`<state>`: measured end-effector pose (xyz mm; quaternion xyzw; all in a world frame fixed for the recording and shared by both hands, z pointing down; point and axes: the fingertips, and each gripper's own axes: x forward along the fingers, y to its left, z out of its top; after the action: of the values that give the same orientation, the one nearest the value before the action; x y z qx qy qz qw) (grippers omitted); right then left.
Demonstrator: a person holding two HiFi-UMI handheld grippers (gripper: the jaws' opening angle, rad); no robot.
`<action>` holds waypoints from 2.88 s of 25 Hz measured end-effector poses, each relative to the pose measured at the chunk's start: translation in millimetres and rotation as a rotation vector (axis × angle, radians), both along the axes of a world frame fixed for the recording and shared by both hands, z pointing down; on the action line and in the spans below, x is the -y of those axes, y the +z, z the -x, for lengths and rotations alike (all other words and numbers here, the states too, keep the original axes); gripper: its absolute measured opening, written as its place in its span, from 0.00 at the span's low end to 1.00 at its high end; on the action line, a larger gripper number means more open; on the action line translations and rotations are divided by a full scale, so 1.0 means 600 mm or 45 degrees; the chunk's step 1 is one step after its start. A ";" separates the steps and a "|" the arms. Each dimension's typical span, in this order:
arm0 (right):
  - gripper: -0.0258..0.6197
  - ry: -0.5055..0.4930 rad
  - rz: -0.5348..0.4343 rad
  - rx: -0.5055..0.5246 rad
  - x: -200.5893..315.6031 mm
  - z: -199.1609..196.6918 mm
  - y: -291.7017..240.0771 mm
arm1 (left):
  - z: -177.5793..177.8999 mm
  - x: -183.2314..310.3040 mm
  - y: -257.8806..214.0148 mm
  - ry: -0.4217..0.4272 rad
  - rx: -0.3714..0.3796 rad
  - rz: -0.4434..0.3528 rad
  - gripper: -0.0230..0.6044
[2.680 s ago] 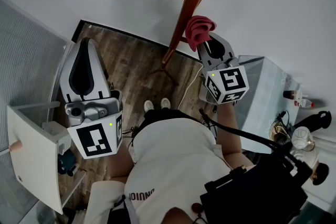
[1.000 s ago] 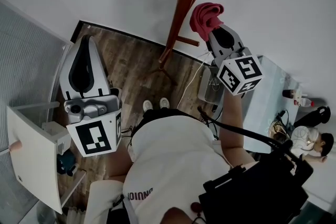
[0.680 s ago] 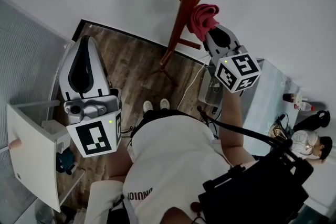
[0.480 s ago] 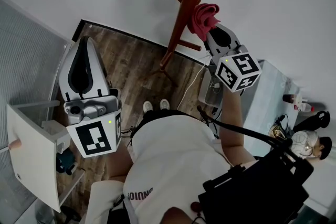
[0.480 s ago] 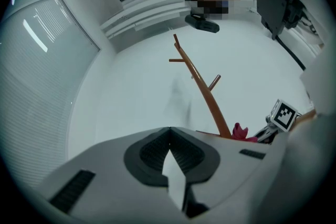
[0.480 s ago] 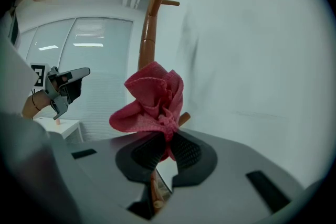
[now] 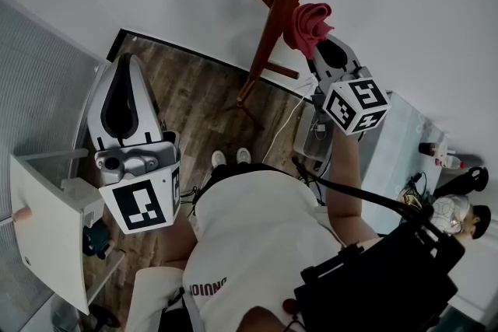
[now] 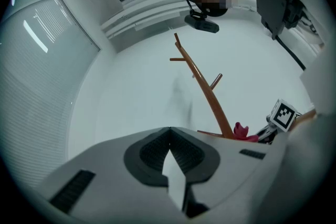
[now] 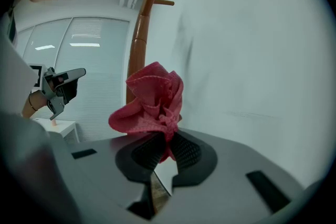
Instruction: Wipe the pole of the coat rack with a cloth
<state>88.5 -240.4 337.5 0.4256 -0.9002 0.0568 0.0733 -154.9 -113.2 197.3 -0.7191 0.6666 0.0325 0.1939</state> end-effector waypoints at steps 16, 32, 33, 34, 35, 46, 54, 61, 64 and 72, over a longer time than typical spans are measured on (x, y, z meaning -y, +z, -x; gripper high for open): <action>0.11 0.044 -0.019 -0.005 0.024 -0.020 -0.005 | 0.000 0.005 0.002 -0.020 -0.005 0.007 0.06; 0.11 0.124 -0.057 0.028 0.052 -0.033 -0.024 | 0.004 0.001 0.001 -0.027 -0.006 0.007 0.06; 0.11 0.128 -0.060 0.028 0.053 -0.033 -0.026 | 0.005 -0.001 0.001 -0.030 -0.004 0.007 0.06; 0.11 0.133 -0.063 0.025 0.053 -0.033 -0.027 | 0.006 -0.002 0.001 -0.032 -0.002 0.009 0.06; 0.11 0.138 -0.066 0.022 0.054 -0.035 -0.028 | 0.007 -0.003 0.001 -0.034 0.000 0.009 0.06; 0.11 0.204 -0.117 0.013 0.035 -0.063 -0.050 | 0.002 -0.003 -0.002 -0.005 0.016 0.005 0.06; 0.11 0.215 -0.201 -0.065 -0.002 -0.070 -0.083 | -0.005 -0.010 -0.006 0.033 0.025 0.000 0.06; 0.11 0.129 -0.104 -0.207 -0.029 -0.042 -0.014 | -0.007 -0.015 0.000 0.050 0.031 0.016 0.06; 0.11 0.077 -0.031 -0.154 -0.044 -0.025 0.017 | 0.000 -0.020 0.007 0.036 0.033 0.032 0.06; 0.11 0.002 0.063 -0.092 -0.063 0.016 0.056 | 0.010 -0.031 0.009 0.013 0.034 0.045 0.06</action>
<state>79.0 -202.5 370.9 0.4262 -0.8949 0.0639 0.1161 -160.7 -94.9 203.0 -0.7262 0.6606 0.0122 0.1898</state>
